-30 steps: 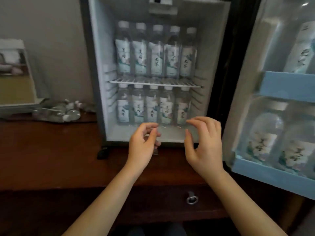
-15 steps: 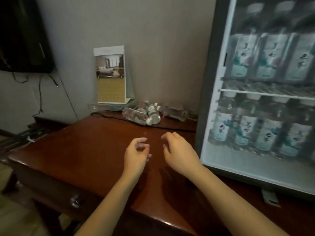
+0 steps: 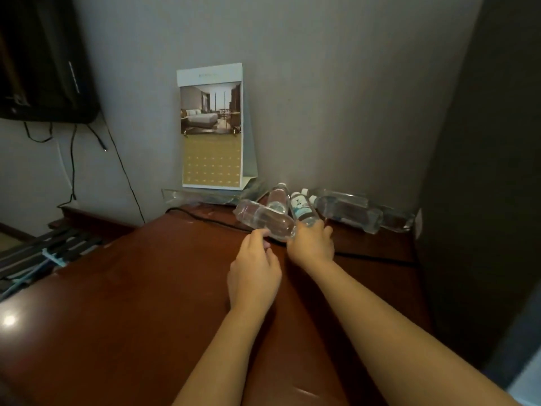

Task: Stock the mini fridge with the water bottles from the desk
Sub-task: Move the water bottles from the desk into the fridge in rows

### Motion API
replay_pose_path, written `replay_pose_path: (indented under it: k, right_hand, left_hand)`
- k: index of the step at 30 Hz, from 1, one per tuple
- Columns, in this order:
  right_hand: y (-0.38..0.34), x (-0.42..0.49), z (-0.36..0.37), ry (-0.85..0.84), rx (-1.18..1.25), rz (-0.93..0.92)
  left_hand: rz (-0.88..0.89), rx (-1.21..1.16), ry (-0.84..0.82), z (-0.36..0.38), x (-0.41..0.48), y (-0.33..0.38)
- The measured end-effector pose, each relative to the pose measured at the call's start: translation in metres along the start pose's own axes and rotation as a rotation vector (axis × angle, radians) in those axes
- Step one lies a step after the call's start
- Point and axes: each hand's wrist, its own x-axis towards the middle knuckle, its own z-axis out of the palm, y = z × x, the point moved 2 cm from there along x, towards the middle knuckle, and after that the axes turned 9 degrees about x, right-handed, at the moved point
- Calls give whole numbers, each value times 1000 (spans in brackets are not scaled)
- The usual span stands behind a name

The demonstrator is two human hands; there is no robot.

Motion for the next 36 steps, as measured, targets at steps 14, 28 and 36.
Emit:
replay_pose_path:
  k: [14, 28, 36]
  right_hand:
    - [5, -4, 8, 103, 59, -93]
    - [20, 42, 4, -144, 278, 47]
    - [20, 31, -9, 134, 513, 174]
  left_hand:
    - [50, 86, -112, -2, -6, 8]
    - [72, 120, -147, 1, -5, 7]
    - [93, 129, -130, 2, -4, 7]
